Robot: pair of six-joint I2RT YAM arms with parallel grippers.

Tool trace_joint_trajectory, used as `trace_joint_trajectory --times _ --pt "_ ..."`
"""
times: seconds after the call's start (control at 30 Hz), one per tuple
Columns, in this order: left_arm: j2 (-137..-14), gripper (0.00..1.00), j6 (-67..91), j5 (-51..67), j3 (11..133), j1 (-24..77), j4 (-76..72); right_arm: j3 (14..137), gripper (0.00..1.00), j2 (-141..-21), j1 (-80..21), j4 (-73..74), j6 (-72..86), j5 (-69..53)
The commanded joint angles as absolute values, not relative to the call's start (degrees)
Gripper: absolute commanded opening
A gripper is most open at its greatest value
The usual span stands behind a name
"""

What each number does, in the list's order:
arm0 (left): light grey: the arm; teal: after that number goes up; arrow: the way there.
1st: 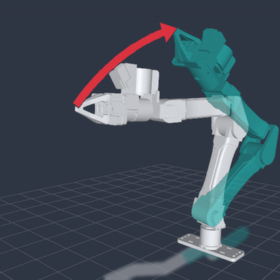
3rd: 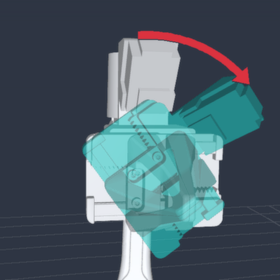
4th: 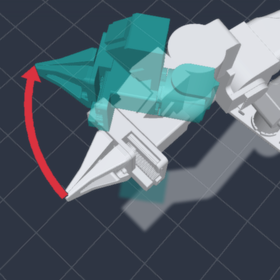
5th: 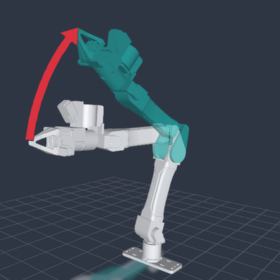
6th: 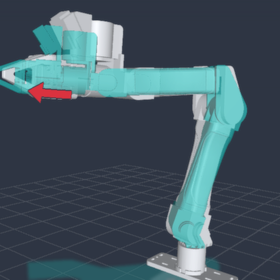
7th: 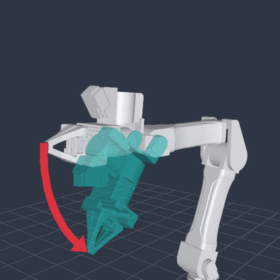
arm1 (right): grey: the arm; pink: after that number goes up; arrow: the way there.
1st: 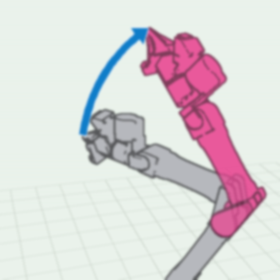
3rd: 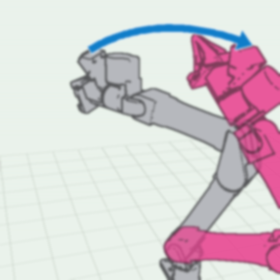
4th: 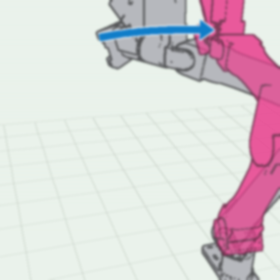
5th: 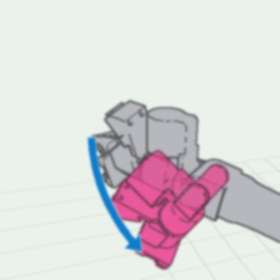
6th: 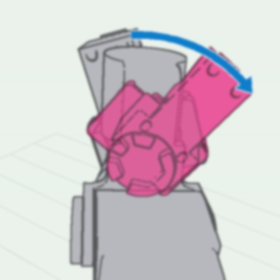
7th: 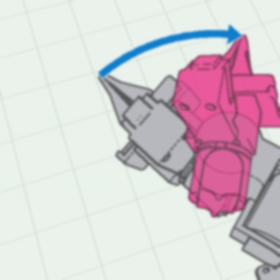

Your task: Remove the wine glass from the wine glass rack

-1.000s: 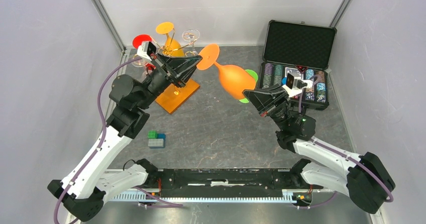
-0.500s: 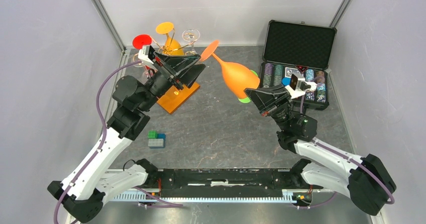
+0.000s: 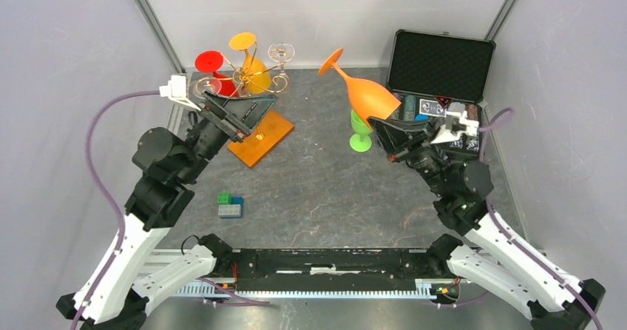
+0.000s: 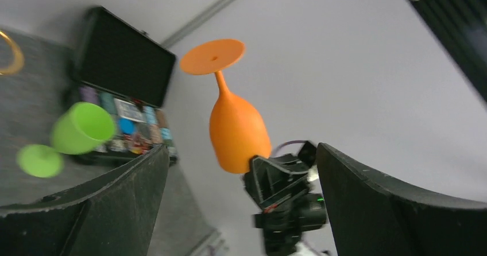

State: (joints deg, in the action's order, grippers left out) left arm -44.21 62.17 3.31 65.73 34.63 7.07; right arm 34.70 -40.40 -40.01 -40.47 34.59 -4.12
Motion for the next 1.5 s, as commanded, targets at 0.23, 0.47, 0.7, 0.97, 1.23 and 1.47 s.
trace_joint_trajectory --times 0.23,0.47,0.7,0.97,1.23,1.47 --pt "-43.11 1.00 28.94 -17.37 75.24 34.79 31.20 55.93 0.00 -50.73 -39.90 21.45 5.80 -4.97" --pt "-39.47 1.00 30.48 -30.49 73.27 34.81 30.88 62.25 0.00 -64.18 -40.12 34.95 2.36 -5.48" --pt "-36.83 1.00 29.81 -33.19 71.90 34.81 29.36 65.07 0.00 -74.06 -41.20 36.34 3.49 -1.78" --pt "-35.71 1.00 28.32 -34.14 71.44 34.81 29.62 72.18 0.00 -80.39 -43.74 39.97 2.63 1.63" --pt "-35.68 1.00 27.42 -35.02 71.47 34.86 29.71 79.32 0.01 -85.84 -44.45 44.91 0.50 5.25" --pt "-35.96 1.00 27.00 -35.22 71.02 34.85 29.71 86.09 0.04 -92.04 -44.45 46.64 -2.39 6.51"
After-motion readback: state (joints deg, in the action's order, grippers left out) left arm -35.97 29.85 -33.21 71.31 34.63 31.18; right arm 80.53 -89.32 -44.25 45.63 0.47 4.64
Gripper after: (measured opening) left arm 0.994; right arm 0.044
